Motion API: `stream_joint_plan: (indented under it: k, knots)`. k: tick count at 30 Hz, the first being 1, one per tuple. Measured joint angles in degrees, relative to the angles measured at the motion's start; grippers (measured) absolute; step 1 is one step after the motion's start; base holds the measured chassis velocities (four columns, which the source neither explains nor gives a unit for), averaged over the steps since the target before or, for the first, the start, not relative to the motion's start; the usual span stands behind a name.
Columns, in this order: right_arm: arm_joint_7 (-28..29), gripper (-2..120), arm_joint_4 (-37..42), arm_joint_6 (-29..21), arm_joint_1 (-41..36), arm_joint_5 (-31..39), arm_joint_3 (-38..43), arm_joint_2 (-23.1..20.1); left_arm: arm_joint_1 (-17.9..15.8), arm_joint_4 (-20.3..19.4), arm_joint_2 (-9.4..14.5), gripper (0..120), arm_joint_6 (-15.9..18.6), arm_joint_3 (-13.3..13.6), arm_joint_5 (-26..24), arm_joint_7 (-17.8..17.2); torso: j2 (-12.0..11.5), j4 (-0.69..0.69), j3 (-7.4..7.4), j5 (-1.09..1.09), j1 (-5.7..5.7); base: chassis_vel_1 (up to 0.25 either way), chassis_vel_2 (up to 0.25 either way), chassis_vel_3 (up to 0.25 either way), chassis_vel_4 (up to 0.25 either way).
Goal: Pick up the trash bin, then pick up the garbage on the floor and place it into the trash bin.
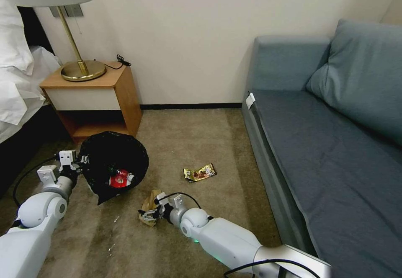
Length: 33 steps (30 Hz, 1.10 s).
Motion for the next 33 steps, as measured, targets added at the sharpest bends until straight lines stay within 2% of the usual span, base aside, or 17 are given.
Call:
stream_joint_plan:
  k: [9,24,33]
  knots:
    - [-2.0,100,-2.9,0.7,0.0,-0.9,-0.5,2.0,-1.1,0.8,-0.3,4,0.0,1.0,0.0,0.1,0.0,0.00,0.00,0.00,0.00,0.000,0.000,0.000,0.000]
    - [-5.6,100,-9.8,3.4,-0.3,-5.1,-0.3,2.0,-0.9,1.0,-0.9,4,-0.2,1.1,0.3,0.4,0.0,0.00,0.00,0.01,0.00,0.000,0.000,0.000,0.000]
    - [-6.9,100,-11.3,4.3,0.0,-5.4,0.1,2.0,-1.8,1.8,-1.3,4,-0.5,1.7,0.4,0.6,0.0,0.00,0.00,0.02,0.00,0.000,0.000,0.000,0.000]
